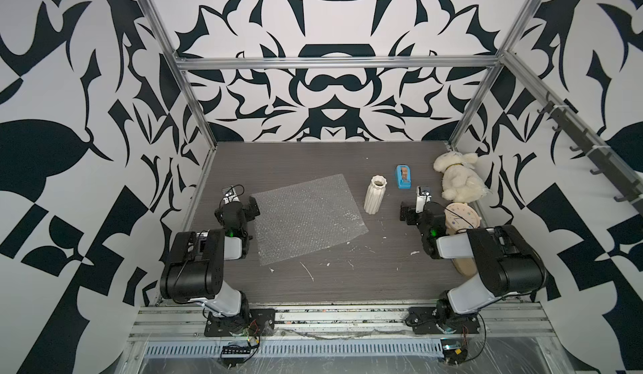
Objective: Wrap vases in bubble wrap
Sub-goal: Pick up the vase from the center of the board.
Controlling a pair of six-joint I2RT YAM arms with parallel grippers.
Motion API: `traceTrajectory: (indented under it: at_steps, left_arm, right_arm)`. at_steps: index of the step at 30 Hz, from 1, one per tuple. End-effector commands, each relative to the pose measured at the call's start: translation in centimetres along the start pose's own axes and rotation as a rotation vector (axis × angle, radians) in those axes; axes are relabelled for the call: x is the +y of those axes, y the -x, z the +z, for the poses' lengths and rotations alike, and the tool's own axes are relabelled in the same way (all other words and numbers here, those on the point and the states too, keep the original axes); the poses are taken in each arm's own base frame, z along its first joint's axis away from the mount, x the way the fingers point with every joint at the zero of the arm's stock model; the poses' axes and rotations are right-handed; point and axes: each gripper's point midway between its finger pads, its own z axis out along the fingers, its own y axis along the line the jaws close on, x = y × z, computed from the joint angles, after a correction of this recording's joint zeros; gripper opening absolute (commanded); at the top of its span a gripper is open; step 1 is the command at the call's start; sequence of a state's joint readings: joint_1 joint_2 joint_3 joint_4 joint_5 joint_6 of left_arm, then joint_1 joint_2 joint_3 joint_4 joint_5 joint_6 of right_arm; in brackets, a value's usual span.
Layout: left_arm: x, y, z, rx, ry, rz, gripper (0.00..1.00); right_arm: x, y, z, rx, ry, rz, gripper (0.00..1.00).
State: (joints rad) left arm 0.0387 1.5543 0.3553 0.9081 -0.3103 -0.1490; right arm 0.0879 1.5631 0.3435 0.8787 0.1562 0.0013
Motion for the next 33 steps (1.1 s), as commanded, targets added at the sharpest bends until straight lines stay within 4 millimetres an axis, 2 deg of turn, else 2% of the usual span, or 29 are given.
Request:
traceTrajectory:
  at_steps: [1,33]
  left_arm:
    - [-0.3,0.93,0.01,-0.027,-0.009,-0.001,0.99]
    - [-0.34,0.91,0.07,-0.025,-0.01,0.003,0.99]
  right_arm:
    - [-0.04,1.57,-0.01,-0.042,0.003,0.01,1.0]
    - [0.13,1.56,0.15,-0.038,0.011,0.006,1.0]
